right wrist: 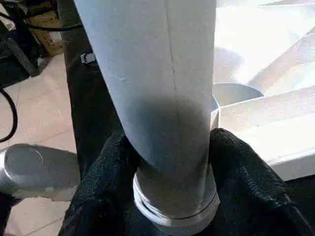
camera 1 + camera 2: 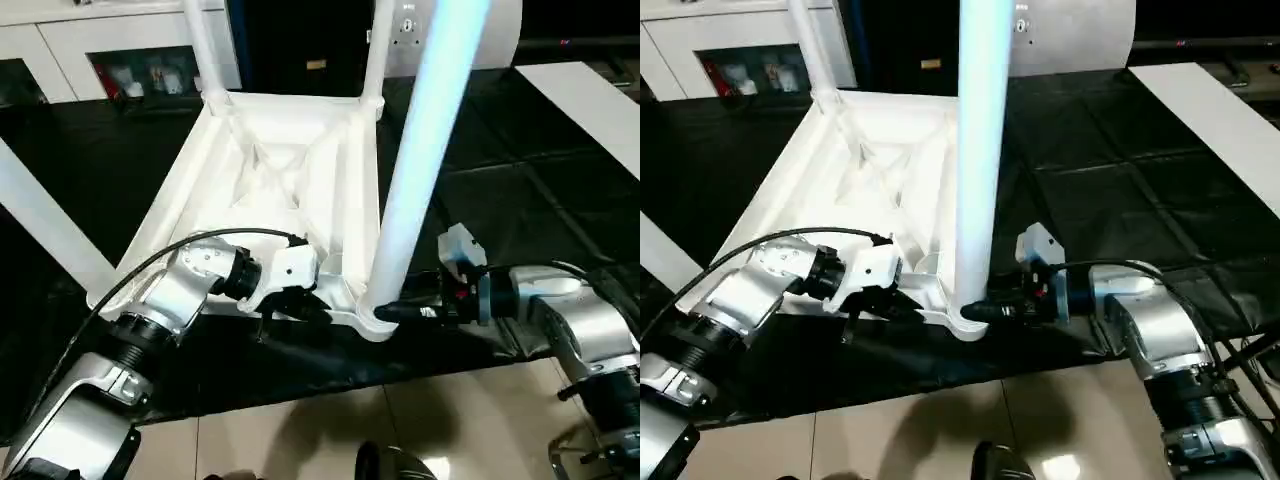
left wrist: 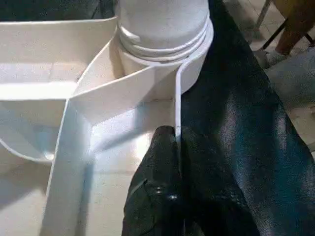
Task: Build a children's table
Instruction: Rotate leg to tighten
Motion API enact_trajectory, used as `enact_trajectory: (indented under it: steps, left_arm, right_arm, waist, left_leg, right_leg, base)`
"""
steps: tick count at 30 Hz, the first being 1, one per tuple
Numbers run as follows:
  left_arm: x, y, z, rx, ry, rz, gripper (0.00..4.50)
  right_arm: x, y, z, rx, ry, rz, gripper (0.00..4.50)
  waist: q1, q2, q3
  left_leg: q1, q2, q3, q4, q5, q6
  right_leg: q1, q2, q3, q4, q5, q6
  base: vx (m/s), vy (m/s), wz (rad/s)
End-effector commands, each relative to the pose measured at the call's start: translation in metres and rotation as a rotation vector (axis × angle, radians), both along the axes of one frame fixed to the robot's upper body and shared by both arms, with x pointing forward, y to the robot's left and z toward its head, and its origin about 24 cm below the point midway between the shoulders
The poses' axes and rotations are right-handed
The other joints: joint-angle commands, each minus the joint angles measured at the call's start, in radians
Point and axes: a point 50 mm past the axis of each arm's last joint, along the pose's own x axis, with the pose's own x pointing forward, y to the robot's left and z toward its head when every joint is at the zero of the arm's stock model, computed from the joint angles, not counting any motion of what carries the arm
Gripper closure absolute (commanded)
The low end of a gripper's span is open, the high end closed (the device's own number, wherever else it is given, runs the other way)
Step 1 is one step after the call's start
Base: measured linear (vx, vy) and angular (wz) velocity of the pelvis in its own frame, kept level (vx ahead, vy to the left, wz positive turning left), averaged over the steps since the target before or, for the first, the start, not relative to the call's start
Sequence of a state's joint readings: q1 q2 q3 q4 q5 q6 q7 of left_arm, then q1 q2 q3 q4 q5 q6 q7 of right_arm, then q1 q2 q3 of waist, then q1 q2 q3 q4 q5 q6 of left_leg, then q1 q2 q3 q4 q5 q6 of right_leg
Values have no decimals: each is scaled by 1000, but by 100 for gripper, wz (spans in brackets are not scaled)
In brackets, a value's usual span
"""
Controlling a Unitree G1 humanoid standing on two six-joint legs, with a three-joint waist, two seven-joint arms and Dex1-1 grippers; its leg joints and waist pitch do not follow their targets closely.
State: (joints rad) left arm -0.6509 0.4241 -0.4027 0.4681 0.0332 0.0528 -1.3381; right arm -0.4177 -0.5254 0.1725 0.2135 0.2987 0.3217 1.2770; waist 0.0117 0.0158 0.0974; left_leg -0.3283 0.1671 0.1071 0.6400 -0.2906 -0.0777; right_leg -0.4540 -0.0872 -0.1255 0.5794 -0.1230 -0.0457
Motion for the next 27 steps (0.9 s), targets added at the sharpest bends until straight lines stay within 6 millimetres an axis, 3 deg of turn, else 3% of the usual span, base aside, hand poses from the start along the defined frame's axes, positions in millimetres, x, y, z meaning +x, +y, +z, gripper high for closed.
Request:
enact_trajectory:
  steps: [1,4,5,6,7,8,9,10,11,12,14,15,16,17,18,19,20,21,22,24,26,27]
  left_arm:
    - [-2,0,-4,-7,24,62,450]
    - [-1,-2,-2,-49,29,162,450]
    - [0,-4,-1,-65,31,198,450]
    - [0,-4,-1,-66,31,202,450]
    - [0,-10,0,-92,34,248,450]
    - [0,-14,1,-108,38,277,450]
    - [1,-20,2,-126,38,310,450]
    - [1,-20,2,-126,38,310,450]
    - [1,-31,4,-152,39,359,450]
    - [1,-31,4,-152,39,359,450]
    - [3,-41,6,-172,32,396,450]
    - [3,-41,6,-172,32,396,450]
    - [5,-51,8,-202,19,436,450]
    - [5,-51,8,-202,19,436,450]
    - [6,-54,9,-208,17,446,450]
    - [7,-56,10,-212,8,451,450]
    - [9,-61,12,-221,-15,464,450]
    - [12,-65,14,-229,-38,474,450]
    - [13,-67,14,-229,-50,482,450]
    - [14,-67,15,-223,-71,491,450]
    - [14,-66,15,-216,-73,490,450]
    - [14,-57,12,-195,-73,461,450]
  right_arm:
    - [-7,12,-6,26,24,-14,257]
    - [-5,16,-15,0,18,-151,257]
    - [-1,19,-18,-2,21,-253,257]
    - [0,19,-19,-2,21,-263,257]
    - [6,25,-21,14,34,-388,257]
    - [10,28,-22,26,47,-468,257]
    - [15,34,-24,45,70,-566,258]
    - [15,34,-24,45,70,-566,258]
    - [21,46,-24,65,95,-692,259]
    - [21,46,-24,65,95,-692,259]
    - [25,57,-23,68,94,-753,259]
    - [25,57,-23,68,94,-753,259]
    - [33,70,-21,117,109,-855,259]
    - [33,70,-21,117,109,-855,259]
    - [35,73,-21,129,116,-884,224]
    - [35,74,-22,123,110,-895,203]
    - [37,76,-23,108,95,-925,189]
    - [38,77,-25,88,75,-946,189]
    - [38,75,-25,78,55,-961,178]
    - [37,69,-23,63,9,-984,178]
    - [37,66,-22,62,-6,-988,140]
    - [33,49,-17,58,-69,-943,140]
  waist:
    - [9,-20,-90]
    - [6,-21,-87]
    - [3,-19,-81]
    - [-2,-18,-82]
    - [-9,-20,-79]
    - [-16,-21,-80]
    - [-31,-17,-75]
    - [-35,-16,-77]
    - [-45,-6,-78]
    - [-49,-6,-77]
    - [-59,6,-78]
    - [-63,14,-69]
    - [-65,22,-67]
    - [-74,21,-66]
    - [-76,24,-64]
    - [-78,28,-62]
    - [-81,22,-60]
    - [-85,29,-57]
    - [-88,28,-58]
    - [-85,16,-62]
    - [-82,17,-67]
    - [-78,25,-68]
  left_leg:
    - [-30,26,16,-68,200,170]
    - [-33,25,18,-72,185,140]
    - [-36,19,20,-75,148,124]
    - [-37,20,20,-76,136,108]
    - [-40,14,21,-77,88,91]
    - [-39,13,24,-76,74,76]
    - [-37,7,23,-76,21,48]
    - [-41,6,22,-76,10,50]
    - [-37,7,23,-77,-6,54]
    - [-34,10,22,-78,-14,56]
    - [-34,24,18,-83,-34,66]
    - [-18,41,17,-89,-104,71]
    - [-10,44,17,-89,-140,71]
    - [-10,52,16,-91,-182,57]
    - [-10,60,10,-96,-215,55]
    - [-7,68,6,-100,-237,59]
    - [-10,75,3,-103,-255,63]
    - [-13,82,-2,-109,-291,54]
    - [-2,74,3,-106,-306,47]
    - [1,35,20,-89,-217,43]
    - [-6,28,21,-91,-159,51]
    - [-19,40,15,-96,-85,67]
  right_leg:
    - [105,-51,49,-60,-354,-150]
    - [107,-48,48,-64,-376,-133]
    - [106,-46,44,-76,-429,-109]
    - [110,-47,43,-76,-447,-99]
    - [110,-43,35,-91,-509,-62]
    - [110,-42,36,-91,-522,-51]
    - [107,-40,24,-110,-597,-10]
    - [108,-40,19,-114,-609,1]
    - [106,-39,12,-122,-609,10]
    - [105,-37,5,-129,-602,6]
    - [112,-40,-10,-133,-551,-6]
    - [108,-42,-28,-150,-540,-12]
    - [109,-45,-36,-155,-541,-11]
    - [110,-47,-47,-155,-541,-9]
    - [122,-50,-55,-156,-531,12]
    - [123,-52,-57,-154,-519,15]
    - [126,-54,-57,-148,-507,22]
    - [128,-59,-54,-140,-502,28]
    - [121,-62,-50,-148,-524,33]
    - [112,-66,-54,-166,-563,31]
    - [120,-69,-50,-159,-549,24]
    - [124,-70,-37,-141,-463,-12]
  base:
    - [0,0,0]
    - [0,0,0]
    - [0,0,0]
    - [0,0,0]
    - [0,0,0]
    - [0,0,0]
    - [-54,0,-9]
    - [-54,0,-9]
    - [-52,3,-9]
    - [0,0,0]
    - [0,0,0]
    - [0,0,0]
    - [0,0,0]
    - [0,0,0]
    - [0,0,0]
    - [0,0,0]
    - [0,0,0]
    - [0,0,0]
    - [0,0,0]
    - [0,0,0]
    - [0,0,0]
    - [53,-3,6]
